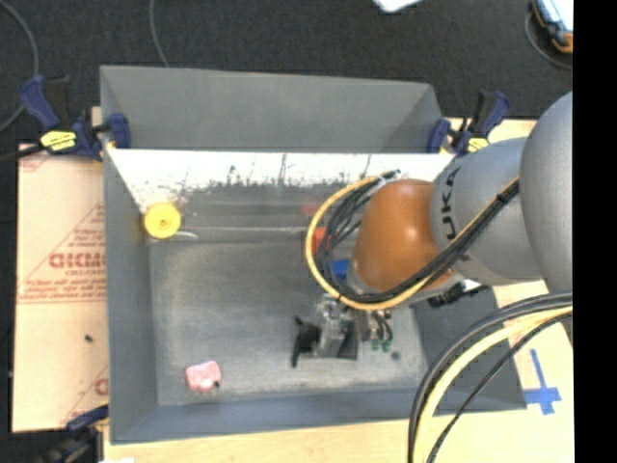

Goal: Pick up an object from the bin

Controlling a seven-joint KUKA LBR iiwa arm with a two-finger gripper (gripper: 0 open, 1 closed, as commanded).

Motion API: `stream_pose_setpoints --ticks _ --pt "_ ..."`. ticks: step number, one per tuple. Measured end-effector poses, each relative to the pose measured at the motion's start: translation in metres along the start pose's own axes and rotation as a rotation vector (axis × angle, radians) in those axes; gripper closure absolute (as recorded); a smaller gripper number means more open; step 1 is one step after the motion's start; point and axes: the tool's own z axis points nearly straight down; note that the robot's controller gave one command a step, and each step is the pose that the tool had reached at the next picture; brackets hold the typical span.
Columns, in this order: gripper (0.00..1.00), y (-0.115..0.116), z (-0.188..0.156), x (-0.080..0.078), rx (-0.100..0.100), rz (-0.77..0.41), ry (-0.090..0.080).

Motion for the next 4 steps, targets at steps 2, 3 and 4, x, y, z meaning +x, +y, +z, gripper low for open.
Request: stream_pose_setpoints --ticks 2,3,4 --pt "1.00 0.000 -0.002 0.001 0.000 0.001 0.001" --pt "1.00 0.000 -0.011 0.000 0.000 0.001 -0.002" --pt "1.00 0.000 -0.019 0.001 0.000 0.002 0.000"
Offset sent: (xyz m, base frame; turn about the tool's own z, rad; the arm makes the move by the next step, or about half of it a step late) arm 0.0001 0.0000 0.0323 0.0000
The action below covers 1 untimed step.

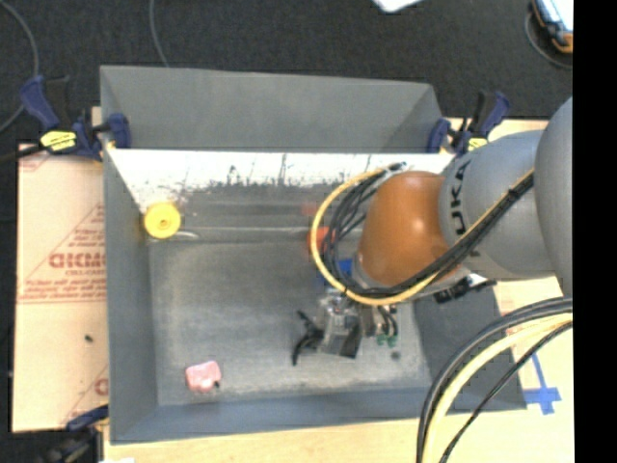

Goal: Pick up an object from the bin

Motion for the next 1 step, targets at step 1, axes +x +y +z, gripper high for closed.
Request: stream_pose_setpoints --ticks 1 --pt "1.00 -0.0001 -0.0161 0.0006 0.000 0.000 0.003"
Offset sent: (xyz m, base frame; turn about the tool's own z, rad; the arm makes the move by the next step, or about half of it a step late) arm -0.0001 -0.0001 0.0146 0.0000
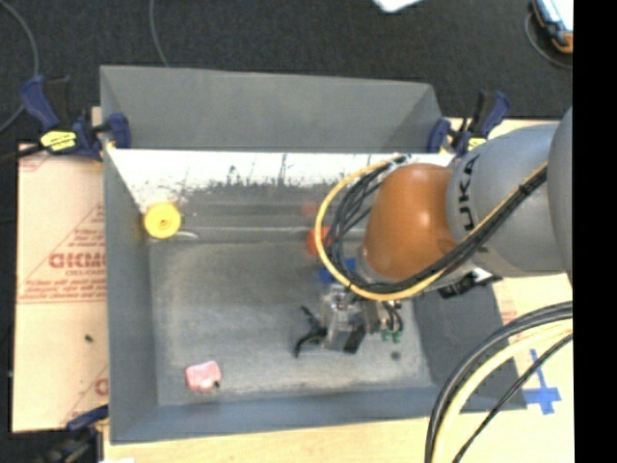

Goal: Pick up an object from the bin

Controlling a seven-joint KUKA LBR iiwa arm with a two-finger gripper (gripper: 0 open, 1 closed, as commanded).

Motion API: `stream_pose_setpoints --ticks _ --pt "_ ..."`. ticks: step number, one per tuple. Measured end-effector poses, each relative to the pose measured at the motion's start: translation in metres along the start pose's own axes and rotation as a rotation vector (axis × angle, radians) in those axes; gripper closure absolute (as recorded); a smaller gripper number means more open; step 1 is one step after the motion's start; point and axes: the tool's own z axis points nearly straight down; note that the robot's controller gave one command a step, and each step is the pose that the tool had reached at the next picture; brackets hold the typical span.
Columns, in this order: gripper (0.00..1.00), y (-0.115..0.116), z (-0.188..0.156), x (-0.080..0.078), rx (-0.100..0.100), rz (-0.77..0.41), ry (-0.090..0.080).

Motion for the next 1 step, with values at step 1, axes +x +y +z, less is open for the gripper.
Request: stream_pose_setpoints --ticks 1 --pt "1.00 0.0000 -0.0145 -0.0005 0.000 0.000 -0.002"
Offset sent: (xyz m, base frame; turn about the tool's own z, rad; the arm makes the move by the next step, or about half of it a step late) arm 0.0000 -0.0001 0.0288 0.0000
